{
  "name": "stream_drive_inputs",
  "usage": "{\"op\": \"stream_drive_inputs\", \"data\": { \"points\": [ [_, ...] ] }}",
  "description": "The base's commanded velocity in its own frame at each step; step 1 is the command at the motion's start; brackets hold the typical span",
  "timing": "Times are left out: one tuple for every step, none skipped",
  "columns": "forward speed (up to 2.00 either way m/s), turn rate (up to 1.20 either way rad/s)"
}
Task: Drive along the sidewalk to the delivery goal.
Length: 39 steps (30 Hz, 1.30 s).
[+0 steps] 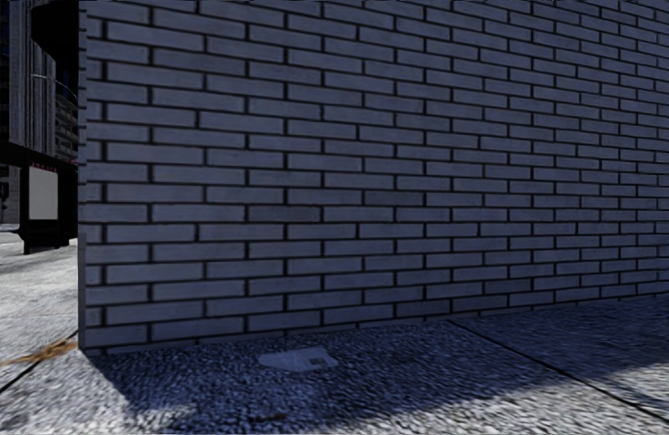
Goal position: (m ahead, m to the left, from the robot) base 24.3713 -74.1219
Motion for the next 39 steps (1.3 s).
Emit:
{"op": "stream_drive_inputs", "data": {
  "points": [
    [1.23, -1.2],
    [1.34, -1.2],
    [1.34, -1.2],
    [1.44, -1.2],
    [1.49, -1.2],
    [1.51, -1.2],
    [1.56, -1.2],
    [1.56, -1.2],
    [1.61, -1.2],
    [1.65, -1.2],
    [1.67, -1.2],
    [1.69, -1.2],
    [1.69, -1.2],
    [1.69, -1.13],
    [1.69, -1.07],
    [1.7, -1.02],
    [1.7, -1.02],
    [1.7, -0.99],
    [1.7, -0.95],
    [1.7, -0.87],
    [1.71, -0.81],
    [1.71, -0.74],
    [1.71, -0.74],
    [1.71, -0.69],
    [1.71, -0.04],
    [1.71, 0.0],
    [1.71, 0.0],
    [1.71, 0.0],
    [1.71, 0.0],
    [1.71, 0.0],
    [1.71, 0.0],
    [1.71, 0.0],
    [1.71, 0.0],
    [1.71, 0.0],
    [1.71, 0.0],
    [1.71, -0.05],
    [1.71, -0.55],
    [1.71, -0.98],
    [1.71, -1.2]
  ]
}}
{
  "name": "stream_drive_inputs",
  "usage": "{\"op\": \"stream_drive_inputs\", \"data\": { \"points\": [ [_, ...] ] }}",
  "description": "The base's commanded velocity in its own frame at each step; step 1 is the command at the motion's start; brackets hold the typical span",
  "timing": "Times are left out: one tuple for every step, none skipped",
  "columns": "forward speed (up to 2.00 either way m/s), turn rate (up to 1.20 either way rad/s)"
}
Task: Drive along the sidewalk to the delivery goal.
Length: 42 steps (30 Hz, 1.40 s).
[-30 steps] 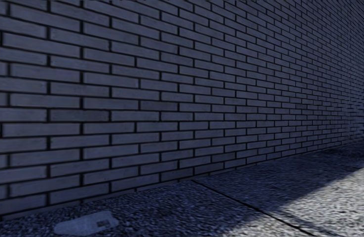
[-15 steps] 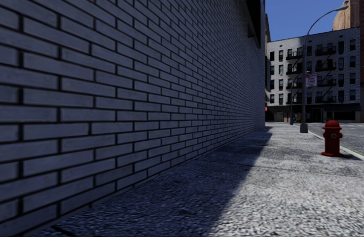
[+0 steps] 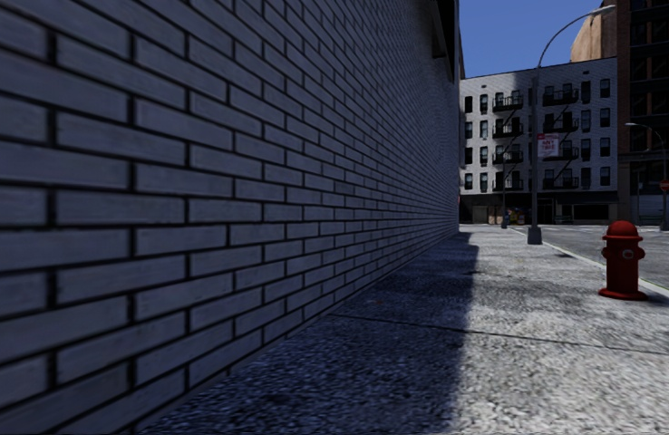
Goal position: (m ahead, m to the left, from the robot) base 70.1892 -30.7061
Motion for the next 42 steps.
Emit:
{"op": "stream_drive_inputs", "data": {
  "points": [
    [1.71, -1.2],
    [1.71, -1.2],
    [1.71, -1.2],
    [1.71, -1.2],
    [1.71, -1.2],
    [1.71, -1.2],
    [1.71, -0.78],
    [1.71, -0.02],
    [1.71, 0.0],
    [1.71, 0.0],
    [1.71, 0.0],
    [1.71, 0.0],
    [1.71, 0.0],
    [1.71, 0.0],
    [1.71, 0.0],
    [1.71, 0.0],
    [1.71, 0.0],
    [1.71, 0.0],
    [1.71, -0.38],
    [1.71, -0.62],
    [1.71, -0.9],
    [1.71, -1.2],
    [1.71, -1.2],
    [1.71, -1.2],
    [1.71, -1.19],
    [1.71, -1.19],
    [1.71, -0.48],
    [1.71, -0.14],
    [1.71, -0.1],
    [1.71, -0.1],
    [1.71, -0.09],
    [1.71, -0.09],
    [1.71, -0.09],
    [1.71, -0.08],
    [1.71, -0.08],
    [1.71, -0.08],
    [1.71, -0.08],
    [1.71, -0.08],
    [1.71, -0.08],
    [1.71, -0.08],
    [1.71, -0.08],
    [1.71, -0.08]
  ]
}}
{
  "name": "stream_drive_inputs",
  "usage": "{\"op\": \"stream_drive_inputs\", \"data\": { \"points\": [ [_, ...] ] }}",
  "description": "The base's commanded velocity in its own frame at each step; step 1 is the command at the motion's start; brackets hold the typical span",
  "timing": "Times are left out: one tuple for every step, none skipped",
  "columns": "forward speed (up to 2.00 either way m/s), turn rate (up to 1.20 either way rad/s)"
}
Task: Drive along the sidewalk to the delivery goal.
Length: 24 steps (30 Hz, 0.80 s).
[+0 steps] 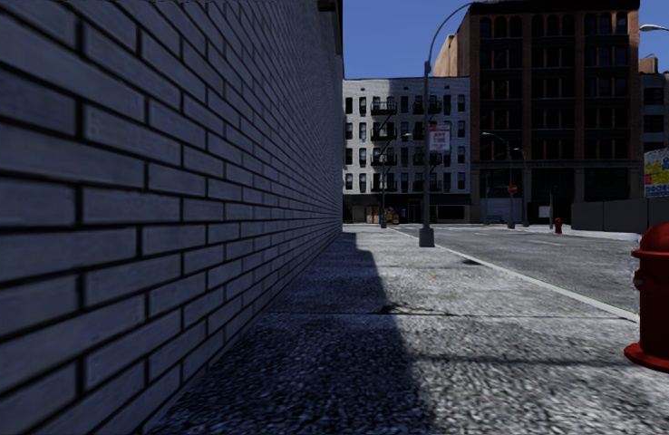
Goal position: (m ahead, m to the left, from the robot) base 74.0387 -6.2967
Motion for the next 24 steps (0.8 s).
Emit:
{"op": "stream_drive_inputs", "data": {
  "points": [
    [1.71, -0.08],
    [1.71, -0.08],
    [1.71, -0.08],
    [1.72, -0.08],
    [1.72, -0.08],
    [1.73, -0.08],
    [1.73, -0.08],
    [1.73, -0.2],
    [1.74, -0.68],
    [1.74, -0.89],
    [1.74, -0.89],
    [1.74, -0.95],
    [1.74, -0.21],
    [1.74, -0.03],
    [1.74, 0.0],
    [1.74, 0.0],
    [1.74, 0.0],
    [1.74, 0.0],
    [1.74, 0.0],
    [1.74, 0.0],
    [1.74, 0.0],
    [1.75, 0.0],
    [1.8, 0.0],
    [1.8, 0.0]
  ]
}}
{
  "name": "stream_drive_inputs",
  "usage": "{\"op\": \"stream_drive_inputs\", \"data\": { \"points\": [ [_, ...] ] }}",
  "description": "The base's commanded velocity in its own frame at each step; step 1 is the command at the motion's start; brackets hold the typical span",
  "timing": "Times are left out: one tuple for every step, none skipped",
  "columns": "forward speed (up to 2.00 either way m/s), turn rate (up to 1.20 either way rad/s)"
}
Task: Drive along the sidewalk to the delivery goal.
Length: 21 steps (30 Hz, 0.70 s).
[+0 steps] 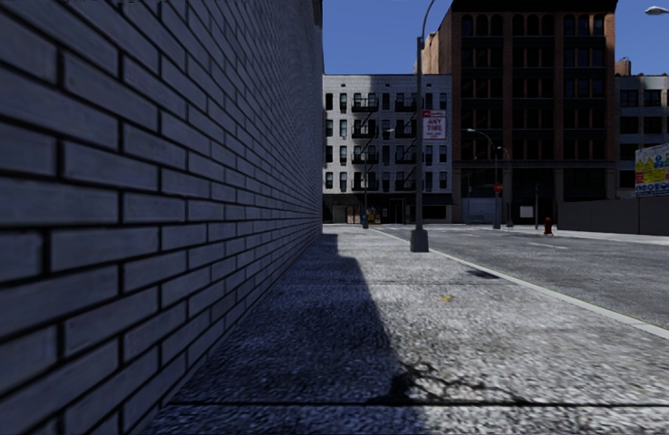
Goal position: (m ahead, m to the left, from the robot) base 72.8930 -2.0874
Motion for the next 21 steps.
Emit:
{"op": "stream_drive_inputs", "data": {
  "points": [
    [2.0, 0.0],
    [2.0, 0.0],
    [2.0, 0.0],
    [2.0, 0.0],
    [2.0, 0.0],
    [2.0, 0.0],
    [2.0, 0.0],
    [2.0, 0.0],
    [2.0, 0.0],
    [2.0, 0.0],
    [2.0, 0.0],
    [2.0, 0.0],
    [2.0, 0.0],
    [2.0, 0.0],
    [2.0, 0.0],
    [2.0, 0.0],
    [2.0, 0.0],
    [2.0, 0.0],
    [2.0, 0.0],
    [2.0, 0.0],
    [2.0, 0.0]
  ]
}}
